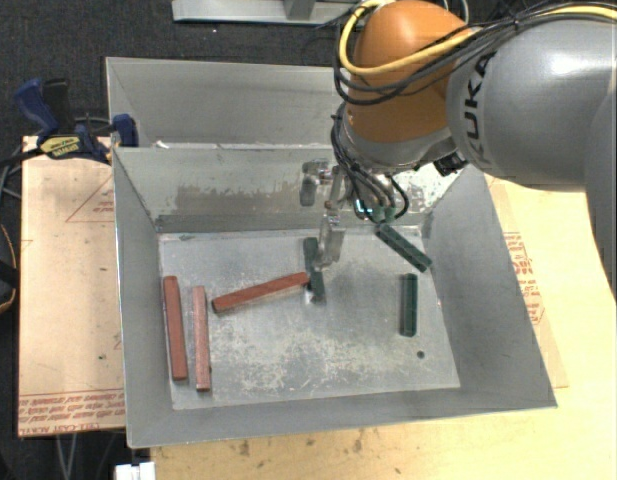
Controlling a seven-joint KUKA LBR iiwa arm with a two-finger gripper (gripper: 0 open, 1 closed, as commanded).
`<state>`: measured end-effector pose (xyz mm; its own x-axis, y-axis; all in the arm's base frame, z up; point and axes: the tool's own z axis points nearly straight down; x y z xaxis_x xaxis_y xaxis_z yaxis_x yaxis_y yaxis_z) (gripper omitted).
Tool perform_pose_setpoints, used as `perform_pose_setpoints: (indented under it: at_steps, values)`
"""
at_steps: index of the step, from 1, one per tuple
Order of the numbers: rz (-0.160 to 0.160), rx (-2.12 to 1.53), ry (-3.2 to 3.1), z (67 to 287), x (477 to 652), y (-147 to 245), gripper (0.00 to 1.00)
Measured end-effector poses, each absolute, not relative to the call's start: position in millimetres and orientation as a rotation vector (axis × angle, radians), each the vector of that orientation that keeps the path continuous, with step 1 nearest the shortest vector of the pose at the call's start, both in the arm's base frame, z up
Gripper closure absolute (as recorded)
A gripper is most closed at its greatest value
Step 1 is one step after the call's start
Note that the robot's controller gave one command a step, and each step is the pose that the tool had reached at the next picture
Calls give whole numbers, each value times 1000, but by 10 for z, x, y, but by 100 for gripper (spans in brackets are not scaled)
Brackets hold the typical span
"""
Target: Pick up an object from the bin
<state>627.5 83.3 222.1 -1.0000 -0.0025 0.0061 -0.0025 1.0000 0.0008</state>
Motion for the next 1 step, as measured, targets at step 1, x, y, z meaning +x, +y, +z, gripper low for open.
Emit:
perform_pose_setpoints:
  at_steps: [1]
  values:
    - [-2,2,-3143,2272,6289,829,0]
